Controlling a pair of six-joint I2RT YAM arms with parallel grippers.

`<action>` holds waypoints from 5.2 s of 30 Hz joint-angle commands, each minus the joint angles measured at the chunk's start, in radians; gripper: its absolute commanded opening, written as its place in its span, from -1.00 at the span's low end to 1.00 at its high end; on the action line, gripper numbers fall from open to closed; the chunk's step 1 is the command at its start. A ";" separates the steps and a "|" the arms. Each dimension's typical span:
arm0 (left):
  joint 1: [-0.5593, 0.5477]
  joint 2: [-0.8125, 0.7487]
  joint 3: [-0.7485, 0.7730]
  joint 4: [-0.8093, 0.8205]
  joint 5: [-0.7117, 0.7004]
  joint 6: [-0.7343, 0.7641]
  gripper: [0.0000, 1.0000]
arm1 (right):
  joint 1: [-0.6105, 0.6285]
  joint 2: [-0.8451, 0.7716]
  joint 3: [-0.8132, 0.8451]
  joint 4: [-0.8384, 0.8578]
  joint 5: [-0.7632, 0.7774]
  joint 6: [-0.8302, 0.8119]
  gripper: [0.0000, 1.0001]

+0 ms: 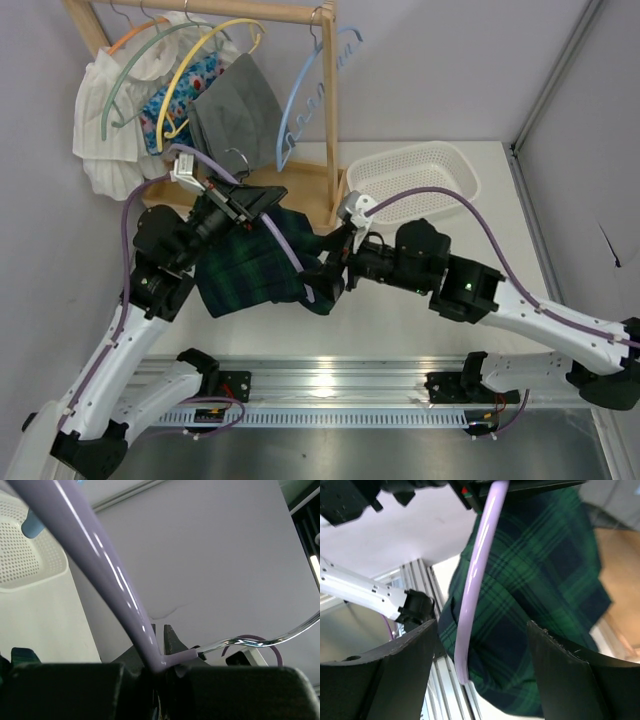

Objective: Place the skirt on the hanger
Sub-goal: Place skirt on hanger

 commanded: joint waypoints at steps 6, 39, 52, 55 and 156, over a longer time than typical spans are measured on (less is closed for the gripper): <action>0.006 0.012 0.054 0.123 0.087 0.000 -0.99 | 0.001 0.140 0.098 0.129 -0.093 0.062 0.24; -0.040 -0.077 0.276 -0.621 -0.394 0.518 0.97 | 0.075 0.360 0.336 0.133 0.377 0.309 -1.00; -0.233 0.136 0.468 -0.724 -0.715 0.642 0.79 | 0.181 0.411 0.415 0.152 0.600 0.253 -1.00; -0.250 0.132 0.458 -0.716 -0.730 0.642 0.79 | 0.196 0.374 0.382 0.129 0.606 0.265 -1.00; -0.413 0.285 0.649 -0.816 -0.993 0.990 -1.00 | 0.170 0.076 0.227 -0.161 0.684 0.362 0.14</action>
